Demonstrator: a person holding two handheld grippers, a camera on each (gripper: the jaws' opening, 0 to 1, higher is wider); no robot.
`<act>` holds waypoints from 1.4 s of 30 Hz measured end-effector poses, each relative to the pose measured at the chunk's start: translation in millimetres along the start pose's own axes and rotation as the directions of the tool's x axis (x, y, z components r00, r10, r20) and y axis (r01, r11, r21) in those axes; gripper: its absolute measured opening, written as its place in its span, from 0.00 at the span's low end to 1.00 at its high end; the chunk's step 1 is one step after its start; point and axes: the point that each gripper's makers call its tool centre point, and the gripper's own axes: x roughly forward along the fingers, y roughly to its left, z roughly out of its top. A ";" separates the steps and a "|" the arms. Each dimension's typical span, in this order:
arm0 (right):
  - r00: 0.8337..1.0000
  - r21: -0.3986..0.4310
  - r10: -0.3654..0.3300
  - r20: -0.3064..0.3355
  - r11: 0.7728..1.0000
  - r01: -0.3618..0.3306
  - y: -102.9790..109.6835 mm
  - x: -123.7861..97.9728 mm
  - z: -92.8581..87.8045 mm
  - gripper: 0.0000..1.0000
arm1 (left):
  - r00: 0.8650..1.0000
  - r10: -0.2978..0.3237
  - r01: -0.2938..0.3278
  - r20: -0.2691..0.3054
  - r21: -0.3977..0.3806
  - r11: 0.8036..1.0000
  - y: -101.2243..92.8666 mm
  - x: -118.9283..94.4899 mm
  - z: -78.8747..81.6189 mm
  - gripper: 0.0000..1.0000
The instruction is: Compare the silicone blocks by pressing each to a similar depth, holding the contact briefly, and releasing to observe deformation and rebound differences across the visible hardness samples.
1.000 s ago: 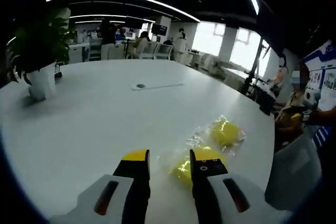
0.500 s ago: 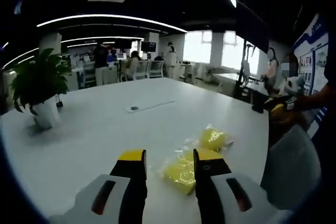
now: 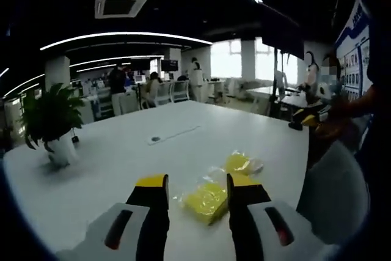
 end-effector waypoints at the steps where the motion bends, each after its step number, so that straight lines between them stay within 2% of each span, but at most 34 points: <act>1: 1.000 -0.009 -0.003 0.002 1.000 0.003 -0.5 0.4 0.9 0.36 | 1.000 0.008 -0.008 -0.003 0.012 1.000 0.0 -2.8 0.1 0.38; 7: 1.000 -0.009 -0.009 0.016 1.000 0.009 -1.9 2.2 4.4 0.38 | 0.999 0.028 -0.029 0.018 0.007 1.000 -6.6 -21.0 2.1 0.38; 10: 1.000 -0.018 -0.006 0.008 1.000 0.006 -1.4 3.7 2.7 0.39 | 1.000 0.029 -0.029 0.010 0.018 0.999 -14.2 -27.2 -0.9 0.38; 16: 0.999 -0.020 -0.003 -0.049 1.000 0.002 0.3 5.3 -10.5 0.40 | 0.999 0.023 -0.024 -0.049 -0.023 0.999 -22.7 -33.4 -23.8 0.40; 18: 0.997 -0.023 0.000 -0.074 1.000 -0.002 0.9 5.5 -15.0 0.40 | 0.996 -0.004 0.000 -0.087 -0.046 0.999 -28.0 -36.4 -32.6 0.42; 22: 0.996 -0.024 0.003 -0.092 1.000 -0.005 1.0 4.6 -19.1 0.40 | 0.993 -0.034 0.028 -0.111 -0.054 0.998 -33.5 -42.5 -39.6 0.43; 27: 0.988 -0.035 0.007 -0.156 0.999 -0.012 2.0 3.1 -32.3 0.40 | 0.986 -0.071 0.059 -0.149 -0.081 0.995 -41.3 -50.8 -50.2 0.44; 33: 0.986 -0.025 0.015 -0.166 0.999 -0.020 4.6 1.7 -37.3 0.40 | 0.982 -0.068 0.045 -0.176 -0.131 0.990 -44.0 -61.5 -65.1 0.43; 37: 0.983 -0.026 0.024 -0.179 0.999 -0.030 7.1 0.8 -39.2 0.38 | 0.980 -0.070 0.042 -0.187 -0.148 0.988 -45.9 -64.7 -68.8 0.43; 42: 0.987 -0.046 0.019 -0.162 0.999 -0.027 6.5 0.6 -33.3 0.37 | 0.978 -0.068 0.038 -0.197 -0.152 0.988 -47.5 -64.6 -69.0 0.44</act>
